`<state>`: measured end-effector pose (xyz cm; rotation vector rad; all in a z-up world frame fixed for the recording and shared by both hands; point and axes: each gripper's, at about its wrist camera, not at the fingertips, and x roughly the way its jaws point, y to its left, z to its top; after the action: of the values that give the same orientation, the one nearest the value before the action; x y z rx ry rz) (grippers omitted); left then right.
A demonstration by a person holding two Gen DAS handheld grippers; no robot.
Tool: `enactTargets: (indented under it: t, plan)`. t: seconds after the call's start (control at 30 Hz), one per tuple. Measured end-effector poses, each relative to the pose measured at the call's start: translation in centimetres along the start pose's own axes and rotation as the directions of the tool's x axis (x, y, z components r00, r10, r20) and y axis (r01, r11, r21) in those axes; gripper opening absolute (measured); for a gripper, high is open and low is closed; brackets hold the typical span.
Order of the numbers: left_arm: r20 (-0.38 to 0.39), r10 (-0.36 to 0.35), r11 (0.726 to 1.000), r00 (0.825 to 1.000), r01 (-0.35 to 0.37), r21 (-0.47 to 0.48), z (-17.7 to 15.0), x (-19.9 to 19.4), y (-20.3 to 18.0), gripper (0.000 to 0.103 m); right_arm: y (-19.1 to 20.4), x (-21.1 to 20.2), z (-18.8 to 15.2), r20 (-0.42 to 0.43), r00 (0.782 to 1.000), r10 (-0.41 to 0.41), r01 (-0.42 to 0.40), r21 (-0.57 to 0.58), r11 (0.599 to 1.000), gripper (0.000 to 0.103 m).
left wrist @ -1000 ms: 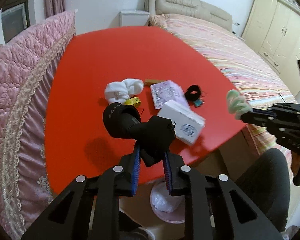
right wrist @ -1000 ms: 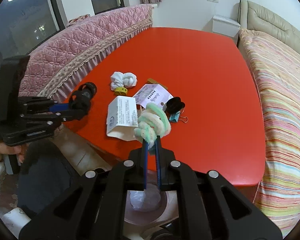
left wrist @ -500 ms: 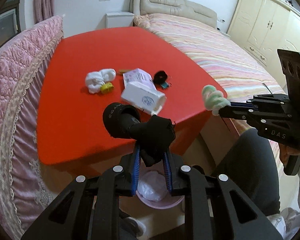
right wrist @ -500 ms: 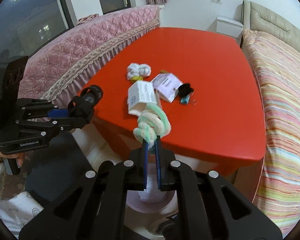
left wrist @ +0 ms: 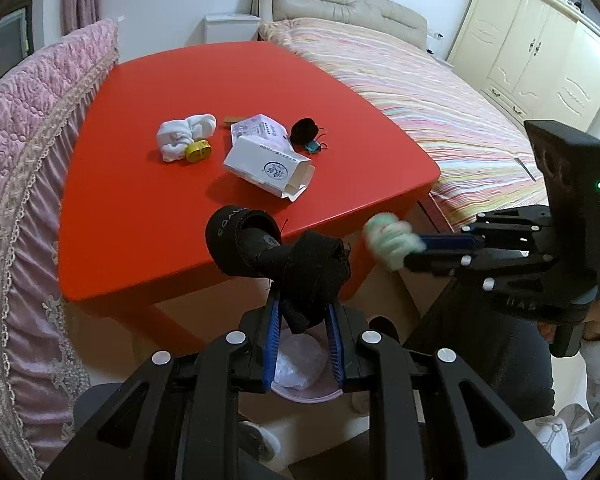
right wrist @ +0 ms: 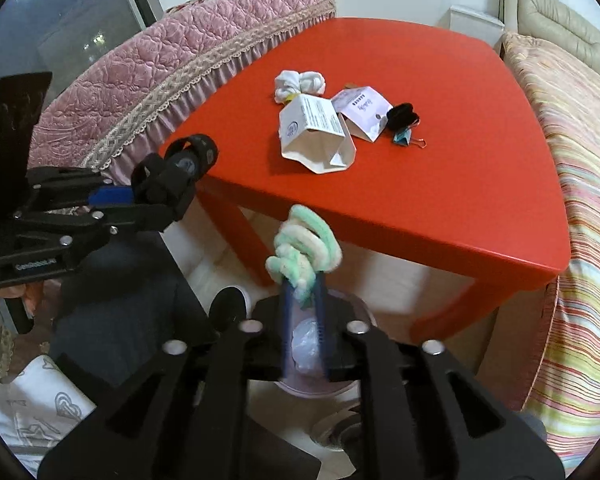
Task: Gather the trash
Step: 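Carry both items over the pink bin and open both tools to drop them, then move the right tool back over the table toward the white box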
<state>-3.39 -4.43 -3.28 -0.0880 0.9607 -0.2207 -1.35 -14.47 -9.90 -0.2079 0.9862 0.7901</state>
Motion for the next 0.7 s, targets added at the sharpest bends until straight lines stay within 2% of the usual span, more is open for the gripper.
enactTargets:
  t: [0.03,0.07,0.17,0.47,0.53,0.57,0.63,0.7]
  plan:
    - [0.0,-0.003,1.0,1.0,0.003,0.0,0.0,0.0,0.0,0.021,-0.1,0.0,-0.1,0.002,1.0,-0.003,0.003,0.005,1.0,0.062]
    - [0.0,-0.006,1.0,1.0,0.006,-0.001,0.0,0.0,0.0,0.021,-0.2,0.0,-0.1,0.01,1.0,0.001,-0.002,0.013,1.0,0.075]
    - [-0.004,-0.013,1.0,1.0,0.013,0.001,0.0,0.1,-0.2,0.021,-0.5,-0.2,0.0,0.016,1.0,-0.012,0.012,0.026,1.0,0.085]
    - [-0.03,-0.075,0.997,0.997,0.076,0.033,-0.2,0.7,-1.6,0.022,-2.0,-2.5,0.5,0.075,0.994,-0.075,0.069,0.091,0.994,0.09]
    - [-0.04,-0.091,0.995,0.995,0.093,0.039,-0.2,0.9,-2.0,0.026,-2.4,-3.1,0.5,0.089,0.993,-0.08,0.07,0.104,0.992,0.091]
    - [-0.042,-0.098,0.994,0.994,0.099,0.037,-0.2,1.0,-2.1,0.03,-2.6,-3.3,0.6,0.096,0.992,-0.079,0.069,0.11,0.992,0.092]
    - [-0.044,-0.103,0.994,0.994,0.104,0.031,-0.1,1.3,-2.2,0.051,-2.7,-3.6,0.6,0.103,0.992,-0.08,0.068,0.115,0.991,0.093]
    - [-0.04,-0.096,0.995,0.995,0.097,0.023,-0.1,1.5,-2.1,0.065,-2.9,-3.7,0.6,0.106,0.991,-0.079,0.066,0.118,0.991,0.094]
